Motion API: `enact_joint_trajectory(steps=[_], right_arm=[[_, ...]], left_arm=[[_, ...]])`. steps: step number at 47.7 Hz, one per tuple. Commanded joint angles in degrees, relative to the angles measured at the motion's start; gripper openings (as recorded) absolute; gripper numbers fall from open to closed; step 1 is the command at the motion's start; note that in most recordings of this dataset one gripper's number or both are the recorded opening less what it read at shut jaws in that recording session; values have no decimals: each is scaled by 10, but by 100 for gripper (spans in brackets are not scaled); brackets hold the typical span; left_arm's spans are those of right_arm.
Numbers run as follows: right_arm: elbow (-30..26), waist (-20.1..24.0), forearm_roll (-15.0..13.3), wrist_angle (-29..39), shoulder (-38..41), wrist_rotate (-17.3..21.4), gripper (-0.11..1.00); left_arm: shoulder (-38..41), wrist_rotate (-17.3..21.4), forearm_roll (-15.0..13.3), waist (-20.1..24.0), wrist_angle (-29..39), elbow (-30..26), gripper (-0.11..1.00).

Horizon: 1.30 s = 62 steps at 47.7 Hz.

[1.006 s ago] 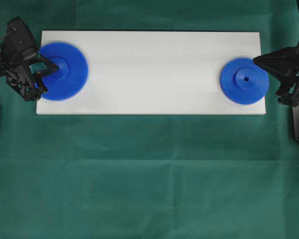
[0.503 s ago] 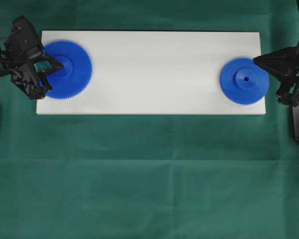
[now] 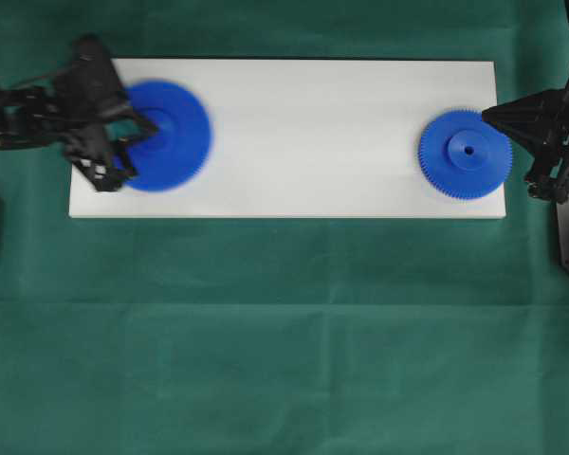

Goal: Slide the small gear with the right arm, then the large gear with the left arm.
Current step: 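Slide the large gear right with the left gripper toward the small gear, then hold the large gear meshed against the small gear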

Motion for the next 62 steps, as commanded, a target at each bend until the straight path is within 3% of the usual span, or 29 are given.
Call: enact_joint_trajectory(steps=[1, 23, 34, 43, 62], right_arm=[[-5, 0, -2, -4, 4, 1, 50], [-2, 1, -1, -4, 2, 0, 50], [4, 1, -1, -8, -2, 0, 50], [6, 1, -2, -8, -9, 0, 50], [8, 1, -2, -9, -15, -1, 50]], left_arm=[[44, 1, 0, -28, 2, -48, 0], [276, 8, 1, -97, 62, -384, 0], [345, 8, 2, -104, 100, -509, 0], [367, 9, 4, -106, 136, -553, 0], [350, 19, 3, -107, 141, -533, 0]])
